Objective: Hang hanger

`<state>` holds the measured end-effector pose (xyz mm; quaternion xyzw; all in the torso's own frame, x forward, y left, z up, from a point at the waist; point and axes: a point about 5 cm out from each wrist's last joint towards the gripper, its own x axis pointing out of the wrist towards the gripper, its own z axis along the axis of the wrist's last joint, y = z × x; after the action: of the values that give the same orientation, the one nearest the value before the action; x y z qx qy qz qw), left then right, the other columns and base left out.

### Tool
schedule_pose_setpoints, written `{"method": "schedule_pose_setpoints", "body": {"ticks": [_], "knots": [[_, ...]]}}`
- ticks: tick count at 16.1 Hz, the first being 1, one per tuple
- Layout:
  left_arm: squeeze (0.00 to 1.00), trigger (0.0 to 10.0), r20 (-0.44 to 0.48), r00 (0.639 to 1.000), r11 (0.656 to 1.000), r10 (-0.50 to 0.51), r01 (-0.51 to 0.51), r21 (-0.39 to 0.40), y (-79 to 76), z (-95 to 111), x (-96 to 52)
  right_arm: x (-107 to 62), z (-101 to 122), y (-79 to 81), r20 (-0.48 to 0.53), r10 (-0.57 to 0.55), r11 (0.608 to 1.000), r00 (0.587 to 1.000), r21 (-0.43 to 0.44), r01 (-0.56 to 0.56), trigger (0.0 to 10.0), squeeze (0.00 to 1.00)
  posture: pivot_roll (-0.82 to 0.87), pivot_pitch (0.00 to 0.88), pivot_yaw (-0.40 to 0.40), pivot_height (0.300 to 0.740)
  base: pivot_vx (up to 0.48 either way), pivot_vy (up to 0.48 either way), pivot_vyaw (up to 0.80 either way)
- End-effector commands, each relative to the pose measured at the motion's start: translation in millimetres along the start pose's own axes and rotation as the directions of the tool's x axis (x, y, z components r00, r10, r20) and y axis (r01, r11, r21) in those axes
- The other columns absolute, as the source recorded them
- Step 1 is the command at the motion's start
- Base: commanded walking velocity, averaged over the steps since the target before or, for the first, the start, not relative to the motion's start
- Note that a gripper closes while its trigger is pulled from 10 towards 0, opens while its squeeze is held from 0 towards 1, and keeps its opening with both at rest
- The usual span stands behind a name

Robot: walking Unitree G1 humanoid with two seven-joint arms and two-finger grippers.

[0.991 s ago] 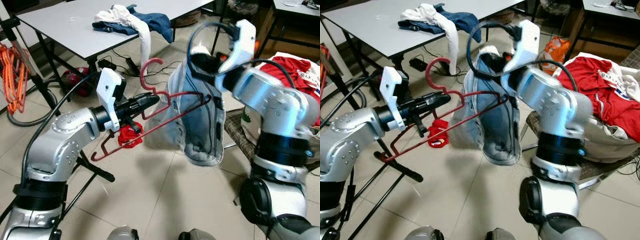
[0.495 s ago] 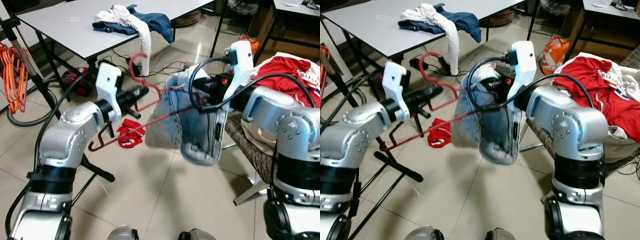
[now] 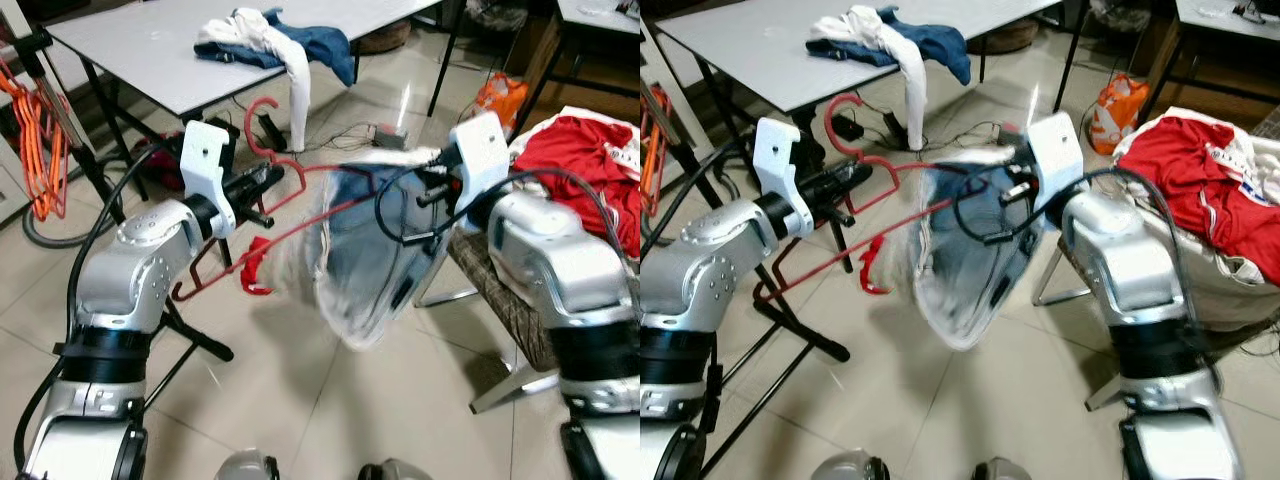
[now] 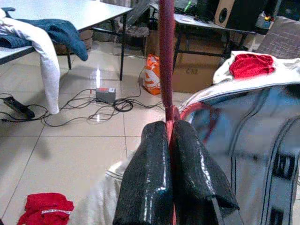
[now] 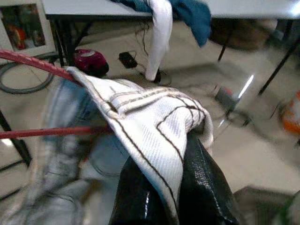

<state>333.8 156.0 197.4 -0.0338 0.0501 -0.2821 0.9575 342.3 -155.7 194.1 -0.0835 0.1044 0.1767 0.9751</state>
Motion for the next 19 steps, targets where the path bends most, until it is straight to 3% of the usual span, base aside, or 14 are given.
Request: {"method": "schedule_pose_setpoints", "body": {"ticks": [1, 2, 3, 5, 14, 15, 17, 19], "knots": [[0.00, 10.0, 0.089, 0.996, 0.999, 0.014, -0.017, 0.031, 1.8, 20, -1.7, 1.3, 2, -3.5, 0.022, -0.018, 0.996, 1.000, 0.087, 0.016, 0.0, 0.00, -0.10, 0.000, -0.005, 0.740, 0.000, 0.000, 0.00], [0.00, 10.0, 0.097, 0.995, 0.999, 0.002, -0.005, 0.032, -0.1, 22, -1.0, 6.9, 4, 5.7, 0.034, 0.019, 0.973, 0.999, 0.230, -0.026, 0.0, 0.00, -0.10, 0.000, -0.003, 0.740, 0.000, 0.000, 0.00], [0.00, 10.0, 0.099, 0.995, 0.999, 0.000, -0.003, 0.034, -0.7, 23, -0.5, 9.6, 8, 15.5, 0.052, 0.061, 0.947, 0.997, 0.313, -0.075, 0.0, 0.00, -0.10, 0.000, -0.003, 0.740, 0.000, 0.000, 0.00], [0.00, 10.0, 0.099, 0.995, 0.999, -0.002, -0.001, 0.032, -0.9, 23, 0.3, 14.2, 20, 41.0, 0.107, 0.149, 0.897, 0.983, 0.403, -0.180, 0.0, 0.00, -0.10, 0.000, -0.002, 0.740, 0.000, 0.000, 0.00], [0.00, 10.0, 0.164, 0.986, 0.999, -0.037, 0.040, -0.016, -8.4, 29, 1.9, 30.9, 63, 100.6, 0.260, 0.282, 0.819, 0.924, 0.436, -0.372, 0.0, 0.00, -0.09, 0.000, -0.013, 0.740, 0.000, 0.000, 0.00], [0.00, 10.0, 0.171, 0.984, 0.999, -0.042, 0.045, -0.018, -9.0, 30, 1.6, 30.7, 65, 102.0, 0.269, 0.289, 0.813, 0.919, 0.438, -0.384, 0.0, 0.00, -0.09, 0.000, -0.014, 0.740, 0.000, 0.000, 0.00], [0.00, 10.0, 0.227, 0.970, 0.993, -0.089, 0.104, -0.058, -14.6, 35, -0.5, 21.6, 91, 103.2, 0.400, 0.340, 0.745, 0.851, 0.439, -0.503, 0.0, 0.00, -0.09, 0.000, -0.013, 0.740, 0.000, 0.000, 0.00], [0.00, 10.0, 0.264, 0.951, 0.978, -0.161, 0.189, -0.087, -23.7, 38, -3.0, 18.8, 104, 97.5, 0.446, 0.345, 0.734, 0.826, 0.420, -0.534, 0.0, 0.00, -0.10, 0.000, -0.011, 0.740, 0.000, 0.000, 0.00]]}}
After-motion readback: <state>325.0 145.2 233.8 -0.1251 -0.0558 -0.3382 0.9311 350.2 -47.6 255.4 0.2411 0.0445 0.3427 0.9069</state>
